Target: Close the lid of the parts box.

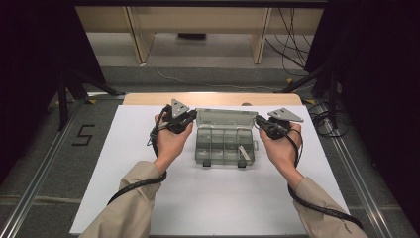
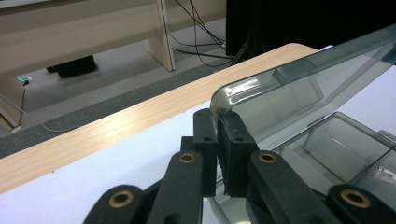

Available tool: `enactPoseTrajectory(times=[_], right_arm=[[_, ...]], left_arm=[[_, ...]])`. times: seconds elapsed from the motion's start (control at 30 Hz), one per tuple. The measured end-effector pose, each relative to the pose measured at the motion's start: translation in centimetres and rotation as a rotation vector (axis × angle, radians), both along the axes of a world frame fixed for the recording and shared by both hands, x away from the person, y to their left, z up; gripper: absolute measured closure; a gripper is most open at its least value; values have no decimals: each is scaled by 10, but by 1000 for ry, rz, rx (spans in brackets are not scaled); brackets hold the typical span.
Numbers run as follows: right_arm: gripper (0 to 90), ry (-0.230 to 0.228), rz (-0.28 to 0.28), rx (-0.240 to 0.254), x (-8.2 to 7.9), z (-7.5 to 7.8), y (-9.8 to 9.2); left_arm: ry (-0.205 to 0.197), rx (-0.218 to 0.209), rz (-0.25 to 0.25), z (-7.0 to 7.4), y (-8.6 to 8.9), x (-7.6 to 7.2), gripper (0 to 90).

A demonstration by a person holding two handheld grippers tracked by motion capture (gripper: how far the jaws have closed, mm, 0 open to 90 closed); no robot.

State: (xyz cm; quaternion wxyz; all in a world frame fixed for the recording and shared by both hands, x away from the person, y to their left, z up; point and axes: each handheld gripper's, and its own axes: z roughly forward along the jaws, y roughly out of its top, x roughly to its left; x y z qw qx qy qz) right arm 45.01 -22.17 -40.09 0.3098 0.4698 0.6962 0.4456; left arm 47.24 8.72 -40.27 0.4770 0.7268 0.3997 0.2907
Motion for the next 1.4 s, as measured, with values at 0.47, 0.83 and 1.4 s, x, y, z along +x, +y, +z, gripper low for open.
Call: enactPoseTrajectory(times=[0.47,0.83,1.4], right_arm=[[883,-9,15,-16,-7,-3,0],[884,0,26,-26,-13,-5,-1],[884,6,44,-36,-23,-9,-3]], left_arm=[[-24,22,-15,-4,1,-8,852],[-36,44,-29,-7,2,-16,847],[-57,84,-67,-13,3,-27,844]])
